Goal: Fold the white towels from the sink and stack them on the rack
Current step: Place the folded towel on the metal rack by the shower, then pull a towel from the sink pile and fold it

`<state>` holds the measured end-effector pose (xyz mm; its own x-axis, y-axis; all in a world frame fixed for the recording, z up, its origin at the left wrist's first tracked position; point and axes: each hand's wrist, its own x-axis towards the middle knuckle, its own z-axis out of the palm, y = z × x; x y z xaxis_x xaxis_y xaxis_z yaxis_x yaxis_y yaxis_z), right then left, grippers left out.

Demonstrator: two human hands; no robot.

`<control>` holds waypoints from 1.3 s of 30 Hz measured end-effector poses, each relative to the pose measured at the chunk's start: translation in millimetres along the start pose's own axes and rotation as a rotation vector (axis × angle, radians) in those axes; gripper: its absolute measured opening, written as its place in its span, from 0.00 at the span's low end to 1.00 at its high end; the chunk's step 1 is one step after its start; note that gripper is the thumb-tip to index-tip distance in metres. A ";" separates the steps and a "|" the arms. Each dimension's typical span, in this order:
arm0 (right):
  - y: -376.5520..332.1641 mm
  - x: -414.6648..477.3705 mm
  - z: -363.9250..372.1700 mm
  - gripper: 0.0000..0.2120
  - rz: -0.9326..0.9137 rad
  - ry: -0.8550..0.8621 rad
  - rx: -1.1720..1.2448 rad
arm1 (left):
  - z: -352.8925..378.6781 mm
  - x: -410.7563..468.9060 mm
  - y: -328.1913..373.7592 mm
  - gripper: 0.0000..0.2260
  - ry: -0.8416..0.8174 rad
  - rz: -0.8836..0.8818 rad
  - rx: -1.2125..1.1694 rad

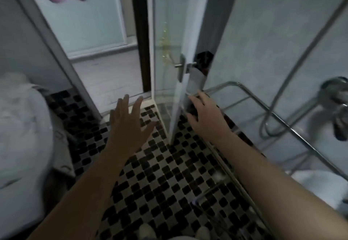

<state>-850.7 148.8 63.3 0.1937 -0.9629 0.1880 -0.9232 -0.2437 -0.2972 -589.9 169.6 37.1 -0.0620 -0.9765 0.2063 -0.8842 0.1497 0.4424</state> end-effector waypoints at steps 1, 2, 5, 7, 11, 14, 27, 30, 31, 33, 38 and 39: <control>-19.6 11.2 5.7 0.27 -0.020 -0.006 0.009 | -11.2 -2.7 -19.3 0.37 0.011 -0.032 0.007; -37.8 20.8 10.5 0.29 -0.032 -0.021 0.013 | -21.0 -6.0 -36.1 0.38 0.017 -0.064 0.022; -98.6 52.6 28.6 0.31 -0.139 -0.063 0.026 | -56.6 -19.3 -88.5 0.39 0.069 -0.170 0.073; -131.1 68.6 38.1 0.32 -0.210 -0.084 0.046 | -74.1 -27.3 -114.8 0.39 0.107 -0.237 0.099; -192.5 99.1 62.7 0.34 -0.362 -0.130 0.055 | -99.6 -44.0 -164.0 0.40 0.149 -0.393 0.095; -236.5 125.3 86.8 0.34 -0.477 -0.177 0.066 | -114.4 -56.9 -196.2 0.40 0.215 -0.515 0.107; -401.9 253.8 207.7 0.34 -0.928 -0.429 0.134 | -146.0 -58.2 -306.8 0.40 0.457 -1.037 -0.029; -429.2 275.8 224.4 0.34 -1.021 -0.508 0.160 | -149.8 -46.7 -316.6 0.39 0.491 -1.119 -0.031; -438.2 283.9 231.0 0.33 -1.060 -0.536 0.154 | -150.2 -42.6 -319.4 0.39 0.514 -1.130 -0.034; -449.7 293.3 243.2 0.33 -1.109 -0.585 0.145 | -149.7 -38.1 -324.0 0.37 0.546 -1.132 -0.056; -471.2 299.7 279.6 0.34 -1.187 -0.738 0.090 | -136.8 -41.9 -335.0 0.35 0.570 -1.221 -0.124; -475.4 300.3 287.2 0.34 -1.200 -0.757 0.066 | -134.8 -44.7 -338.7 0.35 0.565 -1.237 -0.141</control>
<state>-258.3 -57.8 -7.7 0.9839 0.0050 -0.1786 -0.0615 -0.9291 -0.3648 -225.2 183.5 -4.3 0.9534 -0.2920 -0.0756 -0.1670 -0.7197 0.6739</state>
